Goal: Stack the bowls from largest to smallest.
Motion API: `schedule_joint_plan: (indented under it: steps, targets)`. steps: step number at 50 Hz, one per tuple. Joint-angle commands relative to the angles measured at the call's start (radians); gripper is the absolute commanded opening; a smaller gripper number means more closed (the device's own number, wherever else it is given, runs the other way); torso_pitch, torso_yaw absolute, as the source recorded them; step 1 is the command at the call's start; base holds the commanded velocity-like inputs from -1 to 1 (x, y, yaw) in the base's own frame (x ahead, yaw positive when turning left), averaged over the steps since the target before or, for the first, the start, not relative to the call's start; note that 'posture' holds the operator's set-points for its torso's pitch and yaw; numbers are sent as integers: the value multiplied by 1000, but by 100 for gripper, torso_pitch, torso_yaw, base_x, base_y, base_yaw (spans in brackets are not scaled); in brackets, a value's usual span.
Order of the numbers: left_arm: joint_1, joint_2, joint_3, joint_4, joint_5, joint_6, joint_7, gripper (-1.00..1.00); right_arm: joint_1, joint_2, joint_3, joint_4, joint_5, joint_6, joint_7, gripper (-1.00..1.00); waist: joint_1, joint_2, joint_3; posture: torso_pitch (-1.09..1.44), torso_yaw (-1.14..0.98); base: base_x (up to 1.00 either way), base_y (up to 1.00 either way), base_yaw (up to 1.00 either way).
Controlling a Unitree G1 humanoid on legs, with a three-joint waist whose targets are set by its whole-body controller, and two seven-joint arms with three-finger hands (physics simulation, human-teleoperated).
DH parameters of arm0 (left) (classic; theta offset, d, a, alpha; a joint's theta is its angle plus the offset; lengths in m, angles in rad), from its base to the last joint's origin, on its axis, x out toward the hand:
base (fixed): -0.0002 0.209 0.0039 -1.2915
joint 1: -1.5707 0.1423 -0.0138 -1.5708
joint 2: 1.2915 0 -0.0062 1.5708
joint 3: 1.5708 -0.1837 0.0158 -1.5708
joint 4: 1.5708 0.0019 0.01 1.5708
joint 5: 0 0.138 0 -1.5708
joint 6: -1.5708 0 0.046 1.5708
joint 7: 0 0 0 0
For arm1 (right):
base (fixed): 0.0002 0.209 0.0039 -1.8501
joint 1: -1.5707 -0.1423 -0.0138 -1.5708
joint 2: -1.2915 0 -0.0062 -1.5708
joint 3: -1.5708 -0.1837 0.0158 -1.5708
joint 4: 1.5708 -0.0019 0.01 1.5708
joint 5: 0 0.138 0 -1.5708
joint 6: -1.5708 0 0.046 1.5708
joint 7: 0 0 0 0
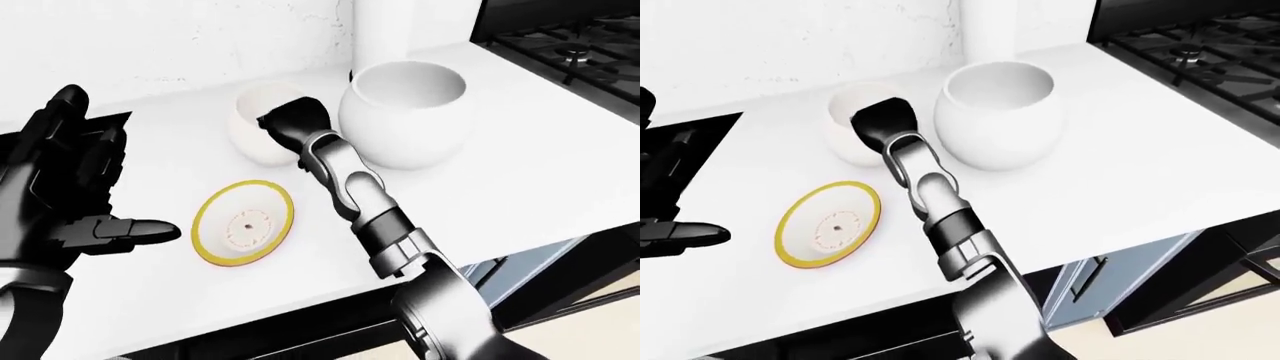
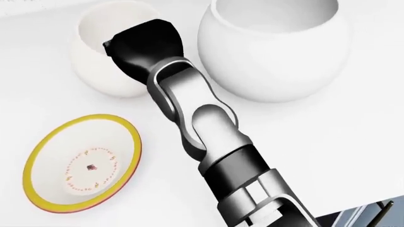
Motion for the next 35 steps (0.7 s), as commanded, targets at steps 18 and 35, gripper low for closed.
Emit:
schedule_joint_plan:
  steps: [18,35]
  targets:
    - [8,2,10,-76,61,-21,-59,100,-83,-4,-29,-338,65,31,184,-100,2,-6,-25,-2,0,0,0,0]
    - [-24,68,108,-110,-103,64,9,100,-218,-95,-86,-692,265,74,642,-98,-2,-4,-105,-19,0,0,0,0]
